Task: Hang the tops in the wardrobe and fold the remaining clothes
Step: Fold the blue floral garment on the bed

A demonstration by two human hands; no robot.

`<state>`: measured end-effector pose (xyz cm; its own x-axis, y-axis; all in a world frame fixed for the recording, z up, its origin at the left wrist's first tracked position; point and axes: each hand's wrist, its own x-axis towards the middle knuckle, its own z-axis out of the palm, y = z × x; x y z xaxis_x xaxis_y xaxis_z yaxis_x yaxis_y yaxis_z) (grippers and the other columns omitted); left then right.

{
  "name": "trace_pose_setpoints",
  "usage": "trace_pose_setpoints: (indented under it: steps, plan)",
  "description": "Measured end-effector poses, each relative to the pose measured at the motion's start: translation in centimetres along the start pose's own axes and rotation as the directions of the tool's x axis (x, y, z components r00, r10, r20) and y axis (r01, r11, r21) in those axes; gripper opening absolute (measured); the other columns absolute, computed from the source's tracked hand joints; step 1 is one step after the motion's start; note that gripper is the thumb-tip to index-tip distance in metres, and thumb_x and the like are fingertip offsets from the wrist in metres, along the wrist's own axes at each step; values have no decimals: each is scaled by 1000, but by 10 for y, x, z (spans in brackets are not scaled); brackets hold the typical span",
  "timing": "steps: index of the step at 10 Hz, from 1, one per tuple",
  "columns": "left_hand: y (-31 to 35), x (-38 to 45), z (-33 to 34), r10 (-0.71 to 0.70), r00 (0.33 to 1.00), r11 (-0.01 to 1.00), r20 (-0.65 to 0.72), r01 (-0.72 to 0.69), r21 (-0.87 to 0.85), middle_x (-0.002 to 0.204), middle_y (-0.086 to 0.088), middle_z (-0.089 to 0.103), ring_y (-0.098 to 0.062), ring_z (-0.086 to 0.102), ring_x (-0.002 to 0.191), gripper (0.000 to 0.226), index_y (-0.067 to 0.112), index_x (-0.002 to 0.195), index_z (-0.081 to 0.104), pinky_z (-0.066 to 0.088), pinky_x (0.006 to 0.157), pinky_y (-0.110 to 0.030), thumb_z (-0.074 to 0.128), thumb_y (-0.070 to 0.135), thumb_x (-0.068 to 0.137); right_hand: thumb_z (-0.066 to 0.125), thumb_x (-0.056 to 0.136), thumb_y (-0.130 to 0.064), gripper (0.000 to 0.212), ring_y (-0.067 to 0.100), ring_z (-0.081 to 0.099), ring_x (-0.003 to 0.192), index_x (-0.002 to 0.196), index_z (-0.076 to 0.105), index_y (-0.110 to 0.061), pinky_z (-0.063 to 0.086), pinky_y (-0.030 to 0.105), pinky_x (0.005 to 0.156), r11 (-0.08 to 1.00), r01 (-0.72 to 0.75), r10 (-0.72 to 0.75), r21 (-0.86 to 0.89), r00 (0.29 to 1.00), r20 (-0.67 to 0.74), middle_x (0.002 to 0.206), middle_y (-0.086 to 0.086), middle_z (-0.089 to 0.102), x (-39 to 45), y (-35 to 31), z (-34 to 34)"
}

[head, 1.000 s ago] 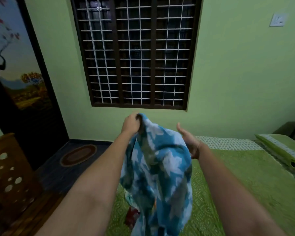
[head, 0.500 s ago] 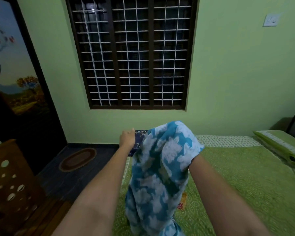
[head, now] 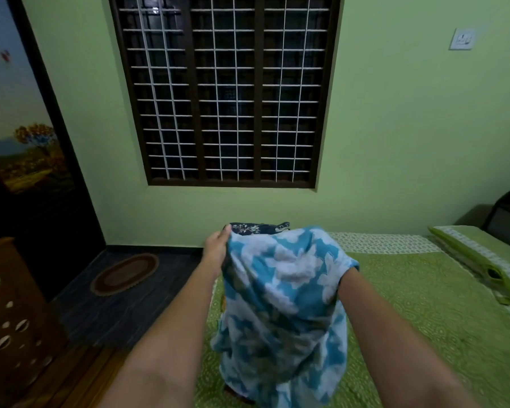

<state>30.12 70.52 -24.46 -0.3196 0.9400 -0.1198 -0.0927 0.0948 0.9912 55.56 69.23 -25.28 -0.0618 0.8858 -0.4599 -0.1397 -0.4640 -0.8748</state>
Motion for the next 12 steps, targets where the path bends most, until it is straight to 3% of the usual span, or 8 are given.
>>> trace_pose_setpoints:
  steps: [1, 3, 4, 6, 7, 8, 9, 12]
  plan:
    - [15, 18, -9, 136, 963, 985, -232, -107, 134, 71, -4, 51, -22, 51, 75, 35, 11, 74, 53, 50, 73, -42, 47, 36, 98, 41, 98, -38, 41, 21, 54, 97, 123, 51, -7, 44, 37, 87, 978, -141, 134, 151, 989, 58, 109, 4, 58, 27, 16, -18]
    - [28, 25, -20, 289, 831, 915, -475, -94, 394, 83, -15, 58, -29, 54, 80, 38, 4, 87, 60, 38, 68, -35, 41, 34, 101, 48, 95, -34, 34, 28, 67, 83, 105, 65, -7, 57, 39, 77, 1000, -16, 16, 26, 1000, 12, 97, 14, 69, 34, 17, -36]
    - [34, 31, -31, 300, 787, 900, -539, -46, 435, 94, -19, 63, -33, 58, 89, 40, 3, 97, 64, 36, 69, -32, 40, 35, 102, 57, 93, -34, 38, 26, 65, 78, 108, 64, 0, 57, 40, 78, 996, 21, -40, -89, 975, -220, 97, 15, 68, 48, 18, -65]
    - [68, 41, -29, 373, 791, 844, -485, -72, 532, 105, -21, 64, -36, 59, 95, 40, 4, 102, 64, 40, 73, -34, 42, 38, 100, 59, 91, -36, 46, 32, 58, 109, 111, 61, 5, 44, 30, 89, 915, 212, -358, -342, 819, -449, 117, 16, 61, 37, -71, -83]
    - [146, 63, -29, 467, 846, 878, -257, -409, 251, 102, -15, 65, -27, 62, 87, 33, 5, 110, 63, 45, 71, -28, 48, 32, 99, 74, 75, -34, 38, 27, 66, 94, 99, 68, -4, 53, 37, 89, 813, 578, -551, 70, 802, -230, 110, 15, 68, 5, -176, -76]
    - [160, 61, -23, 457, 889, 874, -30, -443, 198, 88, -10, 62, -19, 58, 75, 32, 5, 98, 63, 42, 60, -22, 51, 35, 97, 73, 78, -29, 30, 20, 70, 84, 100, 70, -8, 57, 31, 77, 762, 628, -620, 158, 778, -104, 100, 8, 73, -10, -201, -85]
    - [116, 63, -24, 394, 919, 742, 23, -333, 582, 79, -25, 59, -32, 58, 81, 44, -2, 74, 57, 33, 61, -33, 52, 35, 96, 69, 84, -36, 37, 19, 68, 79, 104, 69, -5, 55, 30, 72, 823, 551, -568, -140, 810, -148, 96, 6, 73, -6, -184, -103]
    - [152, 68, -15, 566, 806, 746, -170, -414, 522, 91, -27, 61, -40, 58, 92, 49, -1, 93, 65, 36, 71, -37, 42, 42, 100, 60, 90, -41, 36, 18, 67, 80, 92, 67, -6, 52, 26, 72, 840, 503, -518, -202, 855, -24, 90, 6, 72, -9, -170, -107]
